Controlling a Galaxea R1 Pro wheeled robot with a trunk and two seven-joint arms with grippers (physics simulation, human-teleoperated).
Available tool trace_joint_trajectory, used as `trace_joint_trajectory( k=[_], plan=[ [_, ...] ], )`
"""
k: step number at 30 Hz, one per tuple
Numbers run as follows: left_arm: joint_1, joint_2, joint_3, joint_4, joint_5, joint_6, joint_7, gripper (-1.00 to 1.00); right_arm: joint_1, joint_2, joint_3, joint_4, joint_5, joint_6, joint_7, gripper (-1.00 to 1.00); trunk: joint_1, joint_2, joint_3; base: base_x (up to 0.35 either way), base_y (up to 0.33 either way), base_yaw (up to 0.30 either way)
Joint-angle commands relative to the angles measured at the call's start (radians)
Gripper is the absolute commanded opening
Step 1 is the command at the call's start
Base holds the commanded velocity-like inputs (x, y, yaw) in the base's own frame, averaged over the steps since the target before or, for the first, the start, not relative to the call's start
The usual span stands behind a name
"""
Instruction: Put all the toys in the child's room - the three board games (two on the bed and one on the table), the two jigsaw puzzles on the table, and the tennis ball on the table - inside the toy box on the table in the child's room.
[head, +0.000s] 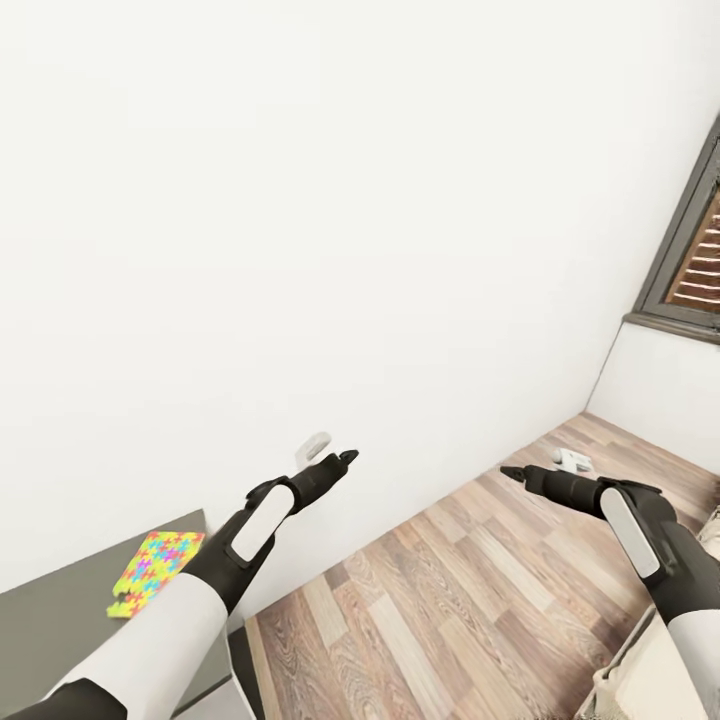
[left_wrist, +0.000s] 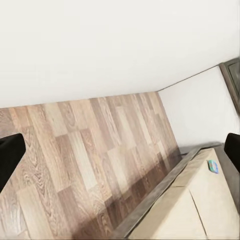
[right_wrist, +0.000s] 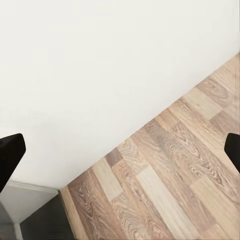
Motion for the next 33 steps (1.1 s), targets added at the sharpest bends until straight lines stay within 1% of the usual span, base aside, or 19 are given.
trace_joint_trajectory(
  k=[1, 3, 6, 13, 23, 33],
  plan=[
    [-0.001, 0.0, -0.002, -0.002, 0.011, 0.002, 0.008, 1.0, -0.001, 0.0, -0.002, 0.0, 0.003, 0.005, 0.005, 1.0, 0.001, -0.002, -0.001, 0.0, 0.0, -0.181],
    [0.001, 0.004, 0.0, 0.015, 0.012, 0.0, -0.016, 1.0, -0.006, 0.001, -0.001, 0.006, 0.003, 0.006, 0.005, 1.0, 0.001, -0.002, 0.001, 0.0, 0.0, -0.183],
    [0.002, 0.007, 0.001, 0.025, 0.012, -0.001, -0.034, 1.0, -0.01, 0.0, 0.0, 0.011, 0.003, 0.006, 0.006, 1.0, 0.001, -0.002, 0.005, 0.0, 0.0, -0.189],
    [0.003, 0.01, 0.001, 0.038, 0.012, -0.002, -0.058, 1.0, -0.014, 0.0, 0.0, 0.014, 0.003, 0.008, 0.008, 1.0, 0.001, -0.002, 0.014, 0.0, 0.0, -0.203],
    [0.004, 0.01, 0.001, 0.043, 0.011, -0.008, -0.067, 1.0, -0.015, -0.001, 0.0, 0.011, 0.004, 0.009, 0.012, 1.0, 0.001, -0.002, 0.026, 0.0, 0.0, -0.216],
    [0.009, 0.011, -0.001, 0.044, 0.01, -0.039, -0.071, 1.0, -0.012, -0.002, 0.0, 0.008, 0.005, 0.01, 0.072, 1.0, 0.001, -0.002, 0.038, 0.0, 0.0, -0.22]
  ],
)
